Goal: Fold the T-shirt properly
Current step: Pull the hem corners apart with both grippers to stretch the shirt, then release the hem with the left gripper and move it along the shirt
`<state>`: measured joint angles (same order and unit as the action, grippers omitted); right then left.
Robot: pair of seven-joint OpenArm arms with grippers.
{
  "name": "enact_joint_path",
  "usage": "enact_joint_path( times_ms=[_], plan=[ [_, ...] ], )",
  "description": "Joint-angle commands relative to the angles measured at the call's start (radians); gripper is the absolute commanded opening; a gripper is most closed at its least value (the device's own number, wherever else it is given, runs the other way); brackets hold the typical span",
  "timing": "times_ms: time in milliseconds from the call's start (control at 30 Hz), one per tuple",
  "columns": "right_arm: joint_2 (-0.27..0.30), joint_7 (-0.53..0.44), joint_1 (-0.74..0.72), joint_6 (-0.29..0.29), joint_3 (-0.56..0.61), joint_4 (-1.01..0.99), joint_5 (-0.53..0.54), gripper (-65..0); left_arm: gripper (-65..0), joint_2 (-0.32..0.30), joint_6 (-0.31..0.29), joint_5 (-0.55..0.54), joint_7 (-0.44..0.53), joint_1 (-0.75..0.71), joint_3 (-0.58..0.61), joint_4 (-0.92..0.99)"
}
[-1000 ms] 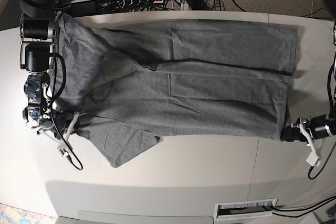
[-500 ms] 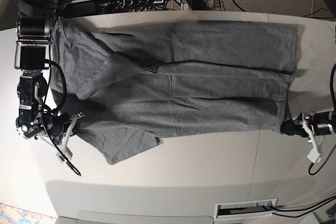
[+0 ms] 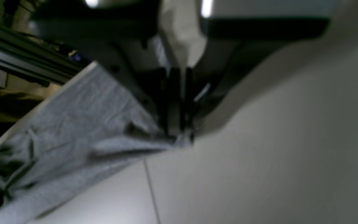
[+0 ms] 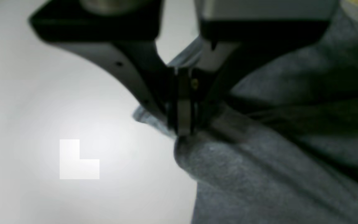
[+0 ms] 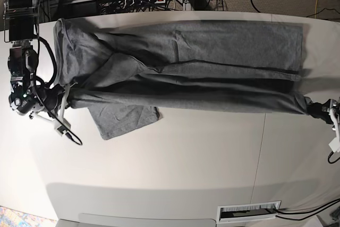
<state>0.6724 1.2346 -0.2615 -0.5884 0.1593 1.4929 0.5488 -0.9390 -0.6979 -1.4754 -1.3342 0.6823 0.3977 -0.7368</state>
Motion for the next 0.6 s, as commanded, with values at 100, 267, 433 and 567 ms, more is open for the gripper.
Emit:
enact_joint_path(
  times_ms=[100,267,433,567],
  plan=[
    [0.026,0.019,0.028,0.005,-0.038,0.056,-0.017,-65.0,-65.0,-0.037,0.0,-0.008,-0.062,0.029,-0.01,-0.007],
    [0.026,0.027,0.104,0.005,-0.129,0.116,0.003,-65.0,-65.0,-0.037,0.0,-0.008,-0.062,0.021,-0.01,-0.007],
    [0.026,0.03,0.201,0.005,-0.248,0.161,0.035,-65.0,-65.0,-0.037,0.0,-0.008,-0.062,-0.036,-0.01,-0.007],
    [0.026,0.03,0.267,0.003,-0.327,0.177,0.046,-65.0,-65.0,-0.037,0.0,-0.008,-0.062,-0.1,-0.01,-0.007]
  ],
)
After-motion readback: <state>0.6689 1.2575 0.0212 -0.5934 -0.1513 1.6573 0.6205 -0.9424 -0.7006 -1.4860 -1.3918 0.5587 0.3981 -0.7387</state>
